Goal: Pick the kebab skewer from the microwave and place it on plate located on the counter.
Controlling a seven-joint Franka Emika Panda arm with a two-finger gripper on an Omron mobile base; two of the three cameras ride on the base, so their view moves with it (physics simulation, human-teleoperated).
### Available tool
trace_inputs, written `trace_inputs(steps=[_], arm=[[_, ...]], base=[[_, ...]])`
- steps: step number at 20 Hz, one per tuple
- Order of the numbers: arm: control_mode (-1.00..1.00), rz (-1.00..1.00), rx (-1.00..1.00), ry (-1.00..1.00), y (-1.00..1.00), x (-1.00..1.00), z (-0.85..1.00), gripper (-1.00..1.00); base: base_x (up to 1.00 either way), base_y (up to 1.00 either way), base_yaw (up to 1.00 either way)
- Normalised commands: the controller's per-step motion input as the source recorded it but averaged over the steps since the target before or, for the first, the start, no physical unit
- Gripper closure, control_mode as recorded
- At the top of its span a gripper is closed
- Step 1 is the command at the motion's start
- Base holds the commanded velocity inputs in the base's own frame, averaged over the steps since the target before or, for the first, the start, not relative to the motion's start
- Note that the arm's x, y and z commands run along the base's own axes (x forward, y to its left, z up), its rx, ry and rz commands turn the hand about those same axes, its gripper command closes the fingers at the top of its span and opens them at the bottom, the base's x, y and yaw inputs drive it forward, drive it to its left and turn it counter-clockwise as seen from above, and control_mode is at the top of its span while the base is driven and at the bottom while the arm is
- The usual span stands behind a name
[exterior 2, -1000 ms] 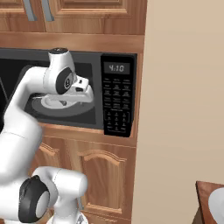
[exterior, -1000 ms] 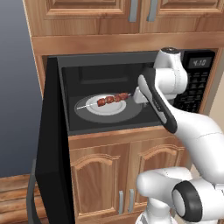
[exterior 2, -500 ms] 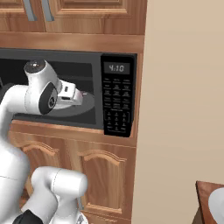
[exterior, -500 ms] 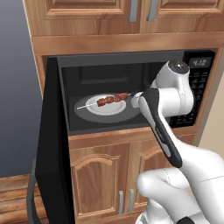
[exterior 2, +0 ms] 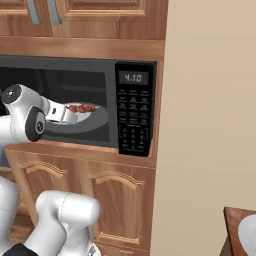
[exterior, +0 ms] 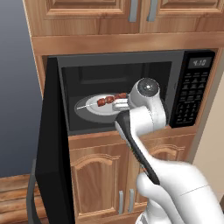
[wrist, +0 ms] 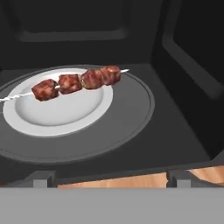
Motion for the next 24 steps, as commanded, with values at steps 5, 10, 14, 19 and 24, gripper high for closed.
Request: trace_inputs(steps=[5,10,14,19,24], arm=[[-1.00,-0.18,0.01,0.00,0.25,0.43,0.00,-1.00],[-1.00,-0.15,0.00,0.00,0.20,0.49,0.00,-1.00],[-1.00,-0.03,0.02,0.00,0.00,0.57,0.00,-1.00],[-1.00,0.00,0.02,0.00,0.00,0.43,-0.03,-1.00],[-1.00,0.00,0.00,0.00,0.00,0.31,-0.25,-1.00]], base=[[0.00,0.00,0.00],[0.00,0.00,0.00],[0.00,0.00,0.00],[0.00,0.00,0.00],[0.00,0.00,0.00]])
